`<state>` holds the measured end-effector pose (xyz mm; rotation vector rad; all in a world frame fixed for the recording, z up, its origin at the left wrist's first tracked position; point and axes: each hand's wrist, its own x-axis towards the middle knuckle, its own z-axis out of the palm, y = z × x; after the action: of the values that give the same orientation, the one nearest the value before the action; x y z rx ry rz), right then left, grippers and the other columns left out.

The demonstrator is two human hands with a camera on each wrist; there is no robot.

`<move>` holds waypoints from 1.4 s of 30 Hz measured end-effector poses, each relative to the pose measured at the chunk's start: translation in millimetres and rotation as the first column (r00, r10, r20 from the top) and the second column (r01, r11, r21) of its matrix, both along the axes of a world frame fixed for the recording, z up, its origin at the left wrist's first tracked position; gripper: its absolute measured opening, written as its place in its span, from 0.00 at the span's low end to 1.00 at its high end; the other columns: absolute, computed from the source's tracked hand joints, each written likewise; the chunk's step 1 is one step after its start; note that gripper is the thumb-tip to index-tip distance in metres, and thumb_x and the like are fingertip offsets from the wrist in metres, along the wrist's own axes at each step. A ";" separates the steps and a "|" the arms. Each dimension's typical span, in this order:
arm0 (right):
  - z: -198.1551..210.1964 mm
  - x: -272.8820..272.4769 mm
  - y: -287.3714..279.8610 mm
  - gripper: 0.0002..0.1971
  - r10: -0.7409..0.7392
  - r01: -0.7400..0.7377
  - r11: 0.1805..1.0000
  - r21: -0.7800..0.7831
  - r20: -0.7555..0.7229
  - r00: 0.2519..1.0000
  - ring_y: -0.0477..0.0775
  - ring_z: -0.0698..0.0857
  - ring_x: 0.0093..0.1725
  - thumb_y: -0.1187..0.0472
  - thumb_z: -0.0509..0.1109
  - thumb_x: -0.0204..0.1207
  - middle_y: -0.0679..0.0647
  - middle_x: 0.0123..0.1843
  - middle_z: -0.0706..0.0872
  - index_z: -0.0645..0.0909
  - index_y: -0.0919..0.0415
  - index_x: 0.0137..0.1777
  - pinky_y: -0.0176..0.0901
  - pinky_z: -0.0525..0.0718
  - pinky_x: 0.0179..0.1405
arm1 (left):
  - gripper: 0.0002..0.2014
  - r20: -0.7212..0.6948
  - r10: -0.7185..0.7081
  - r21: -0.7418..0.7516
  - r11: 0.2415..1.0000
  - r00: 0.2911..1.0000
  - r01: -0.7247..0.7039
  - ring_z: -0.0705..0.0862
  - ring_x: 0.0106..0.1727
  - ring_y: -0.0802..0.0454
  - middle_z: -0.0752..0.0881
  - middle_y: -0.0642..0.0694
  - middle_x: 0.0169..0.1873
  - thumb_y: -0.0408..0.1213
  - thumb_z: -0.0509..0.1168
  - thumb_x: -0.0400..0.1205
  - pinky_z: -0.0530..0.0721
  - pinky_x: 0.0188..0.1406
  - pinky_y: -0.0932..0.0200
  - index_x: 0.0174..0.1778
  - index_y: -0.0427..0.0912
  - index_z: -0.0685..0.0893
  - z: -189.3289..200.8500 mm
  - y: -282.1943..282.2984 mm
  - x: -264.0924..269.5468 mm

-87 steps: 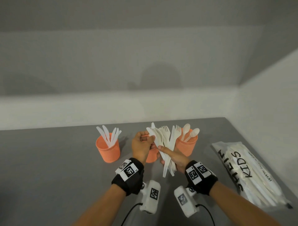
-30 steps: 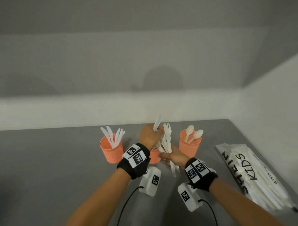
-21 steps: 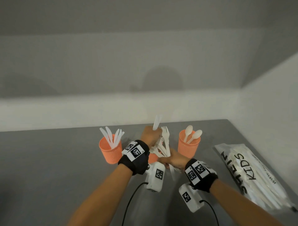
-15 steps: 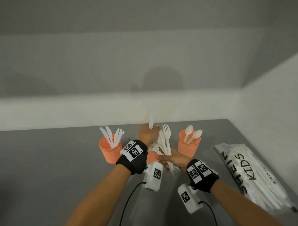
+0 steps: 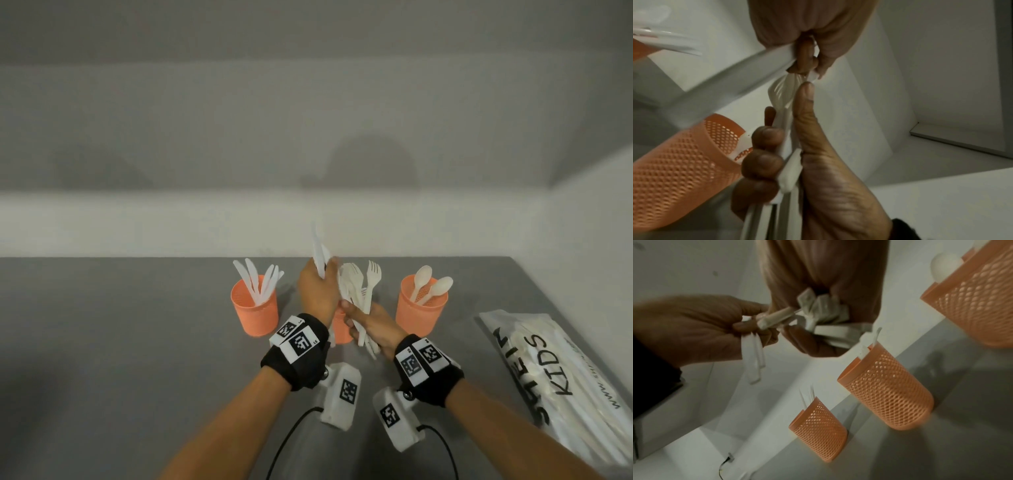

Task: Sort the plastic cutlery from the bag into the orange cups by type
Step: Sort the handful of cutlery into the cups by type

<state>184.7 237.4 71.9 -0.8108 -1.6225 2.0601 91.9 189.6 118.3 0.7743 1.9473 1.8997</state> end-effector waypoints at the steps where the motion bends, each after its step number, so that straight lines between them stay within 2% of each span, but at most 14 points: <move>1: -0.9 -2.2 -0.2 0.08 -0.003 0.002 1.000 -0.015 -0.008 1.000 0.41 0.72 0.17 0.59 0.64 0.80 0.52 0.25 0.72 0.76 0.59 0.39 0.30 0.73 0.18 | 0.10 0.004 0.029 0.013 0.999 1.000 -0.029 0.85 0.42 0.48 0.86 0.40 0.41 0.37 0.58 0.84 0.82 0.39 0.59 0.49 0.34 0.81 -0.3 -1.3 -3.4; 4: 0.7 -7.6 -0.3 0.09 0.001 -0.001 1.000 -0.016 0.002 1.000 0.41 0.72 0.17 0.58 0.64 0.80 0.52 0.25 0.72 0.76 0.58 0.39 0.31 0.73 0.17 | 0.12 0.082 0.085 0.128 0.987 0.993 -0.095 0.81 0.28 0.65 0.82 0.47 0.33 0.40 0.51 0.87 0.77 0.30 0.72 0.51 0.36 0.77 2.8 -6.9 -18.9; 8: -1.3 -12.1 2.6 0.08 0.007 -0.010 0.999 0.051 0.054 0.998 0.43 0.72 0.15 0.61 0.67 0.79 0.47 0.19 0.74 0.77 0.58 0.38 0.33 0.73 0.15 | 0.13 0.265 0.141 0.182 0.964 0.954 -0.193 0.77 0.25 0.55 0.78 0.46 0.27 0.42 0.48 0.88 0.77 0.30 0.61 0.41 0.46 0.73 2.8 -16.0 -48.8; 11: -2.0 -15.2 2.6 0.07 0.021 -0.026 0.995 0.099 0.052 0.998 0.43 0.71 0.14 0.63 0.67 0.79 0.47 0.18 0.77 0.75 0.58 0.39 0.32 0.71 0.13 | 0.13 0.399 0.150 0.176 0.956 0.905 -0.236 0.72 0.17 0.59 0.70 0.47 0.23 0.42 0.54 0.86 0.77 0.19 0.65 0.36 0.45 0.72 -8.1 -24.1 -72.6; 13: -1.2 -16.4 1.9 0.07 0.027 -0.030 0.995 0.099 0.035 0.999 0.43 0.70 0.14 0.64 0.67 0.79 0.48 0.18 0.76 0.75 0.58 0.39 0.31 0.70 0.13 | 0.15 0.332 0.199 0.078 0.968 0.922 -0.237 0.70 0.13 0.60 0.70 0.47 0.22 0.46 0.60 0.84 0.72 0.15 0.69 0.32 0.44 0.72 -13.8 -31.1 -88.6; 15: -0.8 -17.9 3.0 0.05 0.023 -0.029 0.995 0.096 0.066 0.998 0.42 0.69 0.13 0.64 0.69 0.78 0.48 0.18 0.73 0.76 0.59 0.41 0.31 0.68 0.13 | 0.20 0.233 0.250 0.027 0.964 0.940 -0.263 0.71 0.18 0.55 0.71 0.46 0.21 0.49 0.64 0.81 0.73 0.19 0.66 0.27 0.43 0.70 -11.7 -35.3 -108.8; 18: -2.1 -23.8 7.5 0.08 -0.027 0.014 0.995 0.100 0.128 0.991 0.42 0.66 0.12 0.60 0.70 0.77 0.49 0.19 0.70 0.76 0.62 0.52 0.30 0.65 0.11 | 0.22 0.177 0.356 0.092 0.922 0.918 -0.375 0.71 0.23 0.50 0.71 0.46 0.21 0.53 0.65 0.78 0.73 0.30 0.56 0.25 0.43 0.70 2.8 -30.6 -142.3; 20: -2.2 -28.6 11.0 0.10 -0.068 0.054 0.994 0.097 0.145 0.987 0.41 0.66 0.11 0.58 0.69 0.78 0.48 0.18 0.70 0.75 0.63 0.54 0.29 0.63 0.10 | 0.23 0.141 0.393 0.138 0.901 0.909 -0.411 0.70 0.24 0.50 0.70 0.47 0.21 0.55 0.65 0.78 0.73 0.30 0.54 0.24 0.44 0.69 11.3 -23.8 -159.1; 24: -0.6 -31.4 14.3 0.09 -0.108 0.097 0.992 0.079 0.147 0.983 0.41 0.66 0.09 0.57 0.67 0.79 0.46 0.13 0.70 0.73 0.62 0.44 0.28 0.62 0.10 | 0.26 0.045 0.368 0.130 0.920 0.929 -0.371 0.66 0.23 0.49 0.66 0.45 0.20 0.58 0.63 0.78 0.69 0.28 0.54 0.23 0.44 0.65 2.9 -11.2 -171.9; 27: -0.4 -29.9 15.0 0.14 -0.098 0.088 0.994 0.071 0.141 0.985 0.41 0.65 0.10 0.57 0.65 0.80 0.45 0.13 0.69 0.69 0.58 0.34 0.28 0.61 0.10 | 0.26 0.022 0.318 0.065 0.946 0.948 -0.318 0.71 0.22 0.49 0.72 0.42 0.20 0.55 0.61 0.80 0.75 0.25 0.61 0.27 0.36 0.73 -22.1 -8.6 -167.7; 30: -2.7 -27.2 15.1 0.14 -0.087 0.080 0.995 0.053 0.142 0.986 0.41 0.65 0.12 0.57 0.65 0.81 0.45 0.14 0.68 0.69 0.58 0.35 0.29 0.62 0.11 | 0.24 0.000 0.251 -0.021 0.968 0.968 -0.251 0.78 0.24 0.48 0.79 0.40 0.22 0.50 0.62 0.81 0.78 0.26 0.65 0.34 0.29 0.78 -50.6 -12.7 -162.5; 35: -7.1 -26.2 10.9 0.08 -0.089 0.080 0.995 0.061 0.160 0.983 0.42 0.68 0.13 0.58 0.64 0.81 0.45 0.16 0.70 0.74 0.63 0.44 0.30 0.65 0.12 | 0.14 -0.182 0.145 -0.212 0.960 0.973 -0.183 0.77 0.36 0.45 0.78 0.45 0.28 0.41 0.67 0.79 0.71 0.40 0.56 0.30 0.40 0.76 -72.8 -17.5 -164.2; 39: -8.4 -27.7 7.5 0.09 -0.143 0.126 0.985 0.117 0.152 0.978 0.42 0.69 0.12 0.60 0.64 0.81 0.47 0.17 0.71 0.73 0.61 0.40 0.31 0.68 0.12 | 0.15 -0.354 0.252 -0.168 0.930 0.901 -0.327 0.77 0.60 0.45 0.79 0.38 0.55 0.43 0.68 0.78 0.73 0.56 0.59 0.53 0.35 0.84 -61.1 -25.2 -155.6; 42: -12.6 -28.5 5.9 0.05 -0.211 0.189 0.966 0.176 0.117 0.970 0.42 0.68 0.12 0.61 0.65 0.81 0.52 0.21 0.70 0.74 0.59 0.44 0.32 0.67 0.12 | 0.10 -0.348 0.301 0.019 0.949 0.888 -0.314 0.78 0.55 0.52 0.79 0.44 0.53 0.40 0.64 0.81 0.76 0.55 0.60 0.53 0.39 0.83 -35.9 -30.2 -127.9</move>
<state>156.2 243.3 59.3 -1.0286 -1.6779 1.7413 -36.0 159.4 82.4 0.8842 2.4424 1.9999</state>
